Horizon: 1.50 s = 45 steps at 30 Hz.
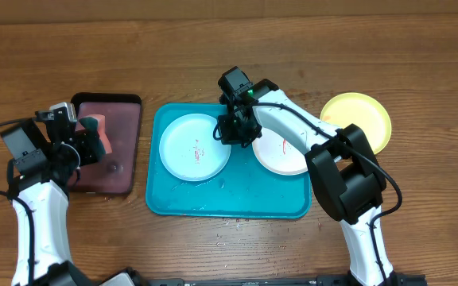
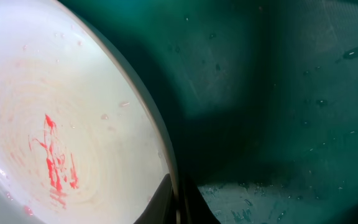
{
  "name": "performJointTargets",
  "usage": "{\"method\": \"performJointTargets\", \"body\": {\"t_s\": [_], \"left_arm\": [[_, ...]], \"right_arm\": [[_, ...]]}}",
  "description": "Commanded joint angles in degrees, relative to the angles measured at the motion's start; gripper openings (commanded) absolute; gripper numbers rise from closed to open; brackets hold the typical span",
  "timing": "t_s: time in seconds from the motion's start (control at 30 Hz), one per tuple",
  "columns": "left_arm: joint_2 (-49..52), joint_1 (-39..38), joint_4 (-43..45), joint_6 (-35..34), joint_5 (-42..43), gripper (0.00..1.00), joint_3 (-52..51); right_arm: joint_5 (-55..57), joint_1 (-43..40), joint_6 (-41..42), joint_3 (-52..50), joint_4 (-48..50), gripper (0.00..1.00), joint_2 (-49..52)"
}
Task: Clean dirty plates on tray and stack at the side
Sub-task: 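Grasp the sponge with the left gripper and lift it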
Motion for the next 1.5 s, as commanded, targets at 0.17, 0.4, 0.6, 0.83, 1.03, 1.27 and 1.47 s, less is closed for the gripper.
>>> {"method": "performJointTargets", "body": {"t_s": [0.17, 0.4, 0.6, 0.83, 1.03, 1.27, 1.47], "left_arm": [[9.11, 0.5, 6.03, -1.2, 13.81, 0.04, -0.63], [12.52, 0.52, 9.18, -1.42, 18.12, 0.04, -0.61], [12.52, 0.55, 9.16, -1.42, 18.47, 0.04, -0.59], [12.52, 0.55, 9.14, -1.44, 18.47, 0.04, -0.59], [12.46, -0.26, 7.5, -6.29, 16.83, 0.04, 0.39], [12.46, -12.24, -9.88, -3.48, 4.92, 0.04, 10.16], [12.76, -26.21, -13.2, -4.33, 0.52, 0.04, 13.46]], "right_arm": [[0.98, -0.33, 0.26, 0.17, 0.37, 0.04, -1.31], [0.98, -0.33, 0.24, 0.17, 0.35, 0.04, -1.31], [0.98, -0.33, 0.24, 0.17, 0.37, 0.04, -1.31], [0.98, -0.33, 0.24, 0.17, 0.37, 0.04, -1.31], [0.37, -0.31, 0.55, 0.17, 0.31, 0.04, -1.31], [-0.81, -0.26, 4.81, 0.17, -0.37, 0.04, -1.31], [-0.98, -0.22, 4.81, 0.17, -0.55, 0.04, -1.31]]}}
